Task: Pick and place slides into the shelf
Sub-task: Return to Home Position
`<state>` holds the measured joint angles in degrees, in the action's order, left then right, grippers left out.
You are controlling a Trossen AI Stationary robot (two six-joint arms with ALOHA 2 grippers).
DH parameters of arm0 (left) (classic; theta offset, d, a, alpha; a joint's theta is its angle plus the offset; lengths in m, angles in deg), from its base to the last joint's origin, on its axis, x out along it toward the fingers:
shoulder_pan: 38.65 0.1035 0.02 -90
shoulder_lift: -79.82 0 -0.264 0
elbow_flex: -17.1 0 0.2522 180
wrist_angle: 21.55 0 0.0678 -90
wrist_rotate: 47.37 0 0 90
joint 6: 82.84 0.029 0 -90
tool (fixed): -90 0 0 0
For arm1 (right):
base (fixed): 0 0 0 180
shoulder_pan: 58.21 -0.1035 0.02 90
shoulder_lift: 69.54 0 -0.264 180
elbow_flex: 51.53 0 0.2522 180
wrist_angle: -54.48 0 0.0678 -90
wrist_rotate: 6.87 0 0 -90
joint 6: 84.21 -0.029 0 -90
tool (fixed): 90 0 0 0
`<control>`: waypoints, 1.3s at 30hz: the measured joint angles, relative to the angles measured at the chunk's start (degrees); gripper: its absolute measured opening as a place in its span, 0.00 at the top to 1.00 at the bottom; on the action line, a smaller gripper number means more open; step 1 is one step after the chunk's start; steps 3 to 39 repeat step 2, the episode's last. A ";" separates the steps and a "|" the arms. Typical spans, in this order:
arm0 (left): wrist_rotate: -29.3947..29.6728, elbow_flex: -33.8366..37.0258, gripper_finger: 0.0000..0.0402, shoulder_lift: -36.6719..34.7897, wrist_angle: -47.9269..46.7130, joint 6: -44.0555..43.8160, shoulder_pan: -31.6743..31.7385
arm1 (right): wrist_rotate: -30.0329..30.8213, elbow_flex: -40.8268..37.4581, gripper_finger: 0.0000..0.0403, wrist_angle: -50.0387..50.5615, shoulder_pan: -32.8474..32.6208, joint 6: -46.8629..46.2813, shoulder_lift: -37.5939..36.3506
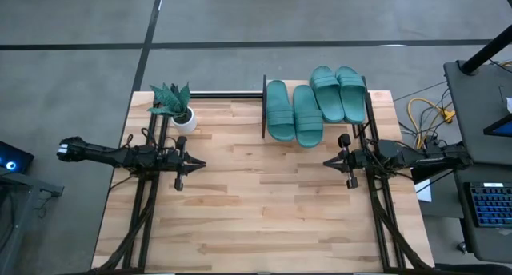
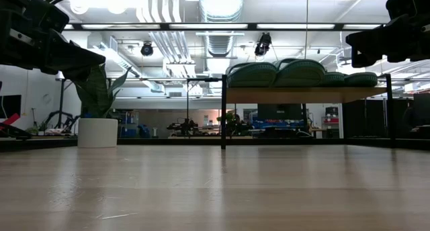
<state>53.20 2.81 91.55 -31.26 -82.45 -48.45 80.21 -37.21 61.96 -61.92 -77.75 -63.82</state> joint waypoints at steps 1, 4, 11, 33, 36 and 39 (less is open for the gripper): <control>0.00 0.00 0.96 0.00 0.01 -0.01 0.00 | 0.00 0.00 0.98 0.01 -0.01 0.00 0.00; 0.00 0.00 0.96 -0.02 0.00 0.00 0.00 | 0.00 0.00 0.98 0.00 -0.02 0.02 0.00; 0.00 0.00 0.96 -0.02 0.00 0.00 0.00 | 0.00 0.00 0.98 0.00 -0.02 0.02 0.00; 0.00 0.00 0.96 -0.02 0.00 0.00 0.00 | 0.00 0.00 0.98 0.00 -0.02 0.02 0.00; 0.00 0.00 0.96 -0.02 0.00 0.00 0.00 | 0.00 0.00 0.98 0.00 -0.02 0.02 0.00; 0.00 0.00 0.96 -0.02 0.00 0.00 0.00 | 0.00 0.00 0.98 0.00 -0.02 0.02 0.00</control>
